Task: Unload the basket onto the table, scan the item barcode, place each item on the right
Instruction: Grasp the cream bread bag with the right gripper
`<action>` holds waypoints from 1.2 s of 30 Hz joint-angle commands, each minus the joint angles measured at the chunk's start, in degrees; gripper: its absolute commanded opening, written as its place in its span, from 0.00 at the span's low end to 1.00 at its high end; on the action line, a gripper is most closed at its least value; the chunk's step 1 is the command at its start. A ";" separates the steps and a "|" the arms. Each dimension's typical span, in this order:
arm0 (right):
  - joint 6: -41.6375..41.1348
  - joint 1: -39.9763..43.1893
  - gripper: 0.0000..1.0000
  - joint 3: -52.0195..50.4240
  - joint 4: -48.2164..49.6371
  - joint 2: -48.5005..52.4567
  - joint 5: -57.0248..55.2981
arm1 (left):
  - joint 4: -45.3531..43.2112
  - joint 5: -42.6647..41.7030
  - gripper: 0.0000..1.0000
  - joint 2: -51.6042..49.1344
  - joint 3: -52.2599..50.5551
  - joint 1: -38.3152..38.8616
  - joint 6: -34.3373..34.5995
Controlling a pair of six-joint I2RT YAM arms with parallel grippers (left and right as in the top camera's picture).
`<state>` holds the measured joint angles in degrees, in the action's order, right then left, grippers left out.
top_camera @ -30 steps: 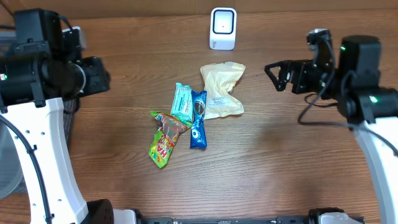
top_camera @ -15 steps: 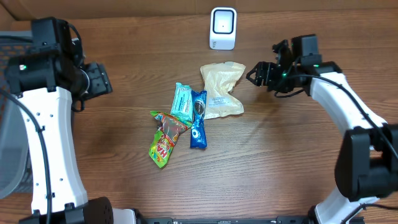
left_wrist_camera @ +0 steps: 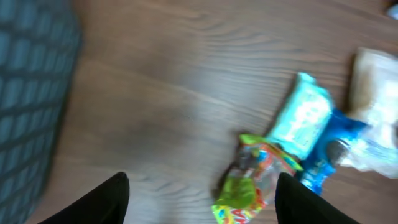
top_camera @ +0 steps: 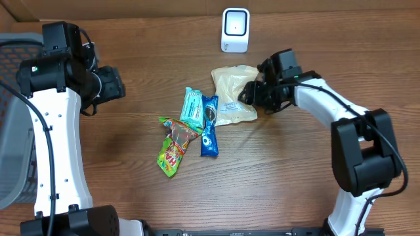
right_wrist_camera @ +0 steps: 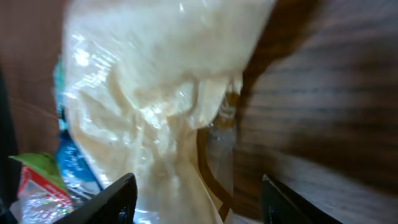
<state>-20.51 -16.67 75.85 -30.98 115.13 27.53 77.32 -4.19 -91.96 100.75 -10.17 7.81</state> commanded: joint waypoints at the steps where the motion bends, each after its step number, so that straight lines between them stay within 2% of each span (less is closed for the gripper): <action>1: -2.27 -0.90 0.62 0.94 -1.14 1.07 -1.97 | -0.81 -9.25 0.69 0.24 -0.52 -0.02 -6.56; 2: -2.27 -1.29 0.62 0.94 -1.90 1.07 -1.97 | -1.01 -9.38 0.71 0.24 -0.52 0.09 -6.58; 5: -2.23 -2.86 0.62 0.94 -4.00 1.07 -1.97 | -1.16 -8.94 0.84 0.24 -0.52 0.09 -6.58; 6: -2.25 -3.41 0.61 0.94 -4.59 1.07 -1.97 | -1.16 -8.94 1.00 0.22 -0.52 0.09 -6.56; 7: -2.25 -3.98 0.52 0.94 -5.27 1.07 -1.97 | -1.29 -8.94 1.00 0.22 -0.52 0.09 -6.56; 9: -2.27 -4.83 0.18 0.94 -6.84 1.07 -1.97 | -1.42 -8.94 1.00 0.22 -0.52 0.09 -6.56; 11: -2.29 -5.20 0.05 0.94 -8.70 1.05 -1.95 | -1.38 -8.94 1.00 0.22 -0.52 0.09 -6.56; 17: -1.99 -3.89 0.04 0.94 -16.22 1.03 -2.08 | -1.49 -8.94 1.00 0.22 -0.52 0.09 -6.56; 21: -1.60 -1.49 0.04 0.96 -21.77 0.26 -6.58 | -1.51 -8.94 1.00 0.22 -0.52 0.09 -6.56; 25: 4.17 1.42 0.04 1.97 -25.51 -3.54 -3.98 | -1.49 -8.94 1.00 0.22 -0.52 0.09 -6.56; 27: 5.81 3.08 0.10 3.21 -27.12 -6.21 -1.33 | -1.51 -8.94 1.00 0.22 -0.52 0.09 -6.56; 29: 5.73 5.03 0.20 4.42 -28.74 -9.20 -0.92 | -1.51 -8.94 1.00 0.22 -0.52 0.09 -6.56; 36: -1.31 12.50 0.77 4.28 -30.73 -12.92 -8.26 | -1.49 -8.94 1.00 0.22 -0.52 0.09 -6.56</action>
<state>-18.87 -6.68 79.59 -61.56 102.83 23.62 75.99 -12.05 -91.96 100.75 -10.15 2.74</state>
